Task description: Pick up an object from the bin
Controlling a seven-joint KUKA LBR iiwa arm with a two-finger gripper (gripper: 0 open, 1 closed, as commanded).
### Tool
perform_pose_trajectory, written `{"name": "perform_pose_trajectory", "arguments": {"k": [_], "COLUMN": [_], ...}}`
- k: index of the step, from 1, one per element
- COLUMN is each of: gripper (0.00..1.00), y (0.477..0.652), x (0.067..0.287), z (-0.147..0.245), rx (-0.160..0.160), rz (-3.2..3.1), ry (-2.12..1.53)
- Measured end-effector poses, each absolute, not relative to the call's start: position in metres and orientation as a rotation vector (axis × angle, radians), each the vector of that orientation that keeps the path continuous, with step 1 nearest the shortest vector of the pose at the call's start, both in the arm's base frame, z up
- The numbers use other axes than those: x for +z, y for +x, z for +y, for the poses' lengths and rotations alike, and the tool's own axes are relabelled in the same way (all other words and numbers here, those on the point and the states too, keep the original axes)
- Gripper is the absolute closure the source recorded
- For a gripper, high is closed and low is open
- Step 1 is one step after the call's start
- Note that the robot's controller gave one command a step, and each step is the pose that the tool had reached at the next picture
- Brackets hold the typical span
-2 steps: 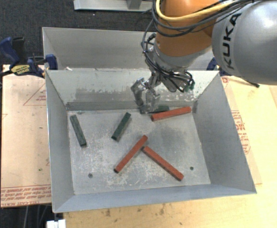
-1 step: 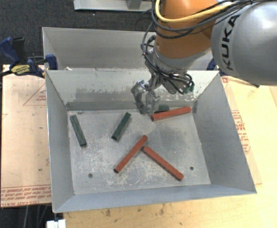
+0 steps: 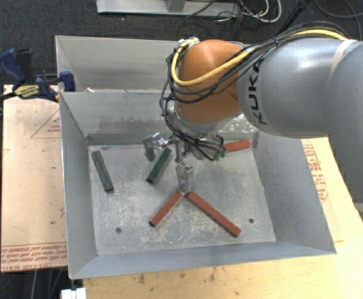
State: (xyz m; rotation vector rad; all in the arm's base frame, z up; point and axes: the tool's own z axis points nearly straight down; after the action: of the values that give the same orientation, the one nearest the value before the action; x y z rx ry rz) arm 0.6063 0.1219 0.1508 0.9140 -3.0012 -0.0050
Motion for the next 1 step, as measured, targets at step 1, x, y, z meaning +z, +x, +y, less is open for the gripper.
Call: {"name": "perform_pose_trajectory", "arguments": {"k": [1], "gripper": [0.0], "y": [0.6082], "x": [0.1537], "z": [0.1214], "rx": [-0.003], "rz": [-3.008], "ry": [0.913]}}
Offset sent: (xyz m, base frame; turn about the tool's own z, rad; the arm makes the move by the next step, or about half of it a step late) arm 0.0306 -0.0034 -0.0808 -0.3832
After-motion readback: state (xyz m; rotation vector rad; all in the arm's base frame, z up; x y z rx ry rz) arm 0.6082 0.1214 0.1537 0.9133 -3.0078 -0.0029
